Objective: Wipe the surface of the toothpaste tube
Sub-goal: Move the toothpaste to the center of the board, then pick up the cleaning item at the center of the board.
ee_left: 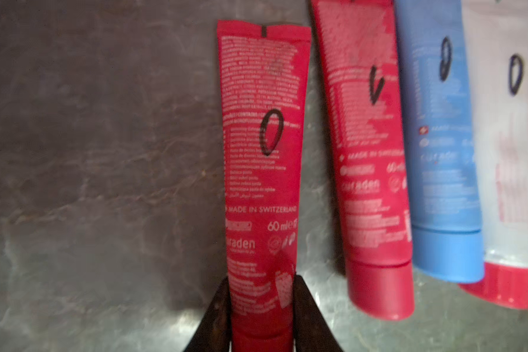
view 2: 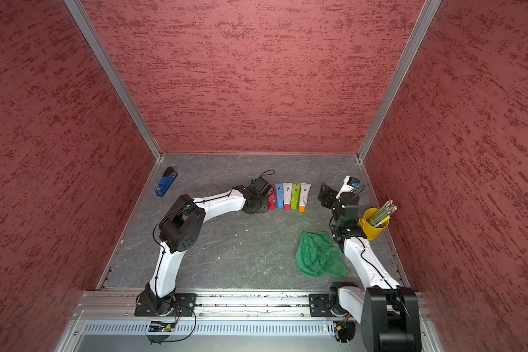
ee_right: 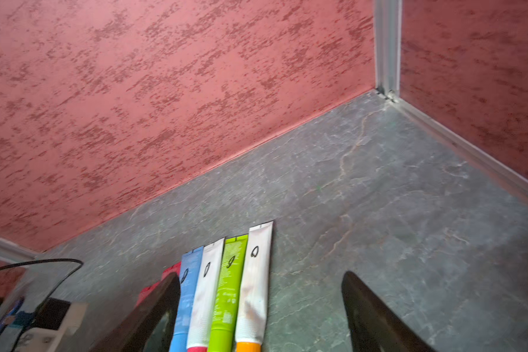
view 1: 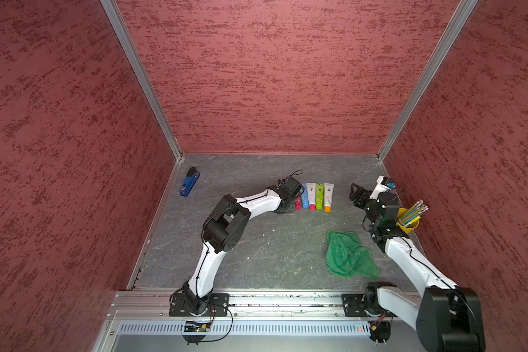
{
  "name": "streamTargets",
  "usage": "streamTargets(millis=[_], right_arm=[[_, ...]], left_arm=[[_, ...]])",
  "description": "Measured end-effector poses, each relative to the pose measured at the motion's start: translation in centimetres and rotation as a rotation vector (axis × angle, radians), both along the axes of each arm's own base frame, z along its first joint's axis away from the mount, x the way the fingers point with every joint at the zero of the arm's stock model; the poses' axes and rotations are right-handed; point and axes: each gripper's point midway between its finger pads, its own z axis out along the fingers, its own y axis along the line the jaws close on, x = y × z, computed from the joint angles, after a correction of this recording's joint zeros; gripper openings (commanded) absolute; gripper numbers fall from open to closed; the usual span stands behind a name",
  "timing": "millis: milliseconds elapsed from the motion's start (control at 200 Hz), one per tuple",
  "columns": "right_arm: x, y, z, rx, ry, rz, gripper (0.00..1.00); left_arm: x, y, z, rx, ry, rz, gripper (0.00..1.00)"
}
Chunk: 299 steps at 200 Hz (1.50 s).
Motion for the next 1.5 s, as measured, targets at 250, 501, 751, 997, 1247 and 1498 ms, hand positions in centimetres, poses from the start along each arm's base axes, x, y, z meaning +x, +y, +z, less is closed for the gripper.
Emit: streamTargets(millis=[250, 501, 751, 997, 1247, 1498], right_arm=[[-3.6, 4.6, -3.6, 0.047, 0.224, 0.163, 0.72], [-7.1, 8.4, -3.3, 0.009, 0.333, 0.245, 0.7], [-10.3, 12.3, -8.1, -0.105, 0.552, 0.288, 0.63], [-13.8, 13.7, -11.1, -0.199, 0.686, 0.275, 0.63], [-16.7, 13.0, -12.6, -0.265, 0.758, 0.206, 0.64], [-18.3, 12.1, -15.7, -0.343, 0.845, 0.154, 0.55]], left_arm=[[-6.8, 3.5, 1.9, -0.028, 0.074, -0.078, 0.26], [-13.3, 3.1, 1.3, -0.027, 0.114, -0.213, 0.27], [-15.7, 3.9, 0.2, -0.048, 0.113, -0.27, 0.28], [-17.3, 4.4, 0.6, -0.1, 0.104, -0.326, 0.36], [-17.3, 4.1, 1.2, -0.122, 0.064, -0.362, 0.56], [-18.5, 5.4, 0.5, -0.096, 0.063, -0.371, 0.59]])
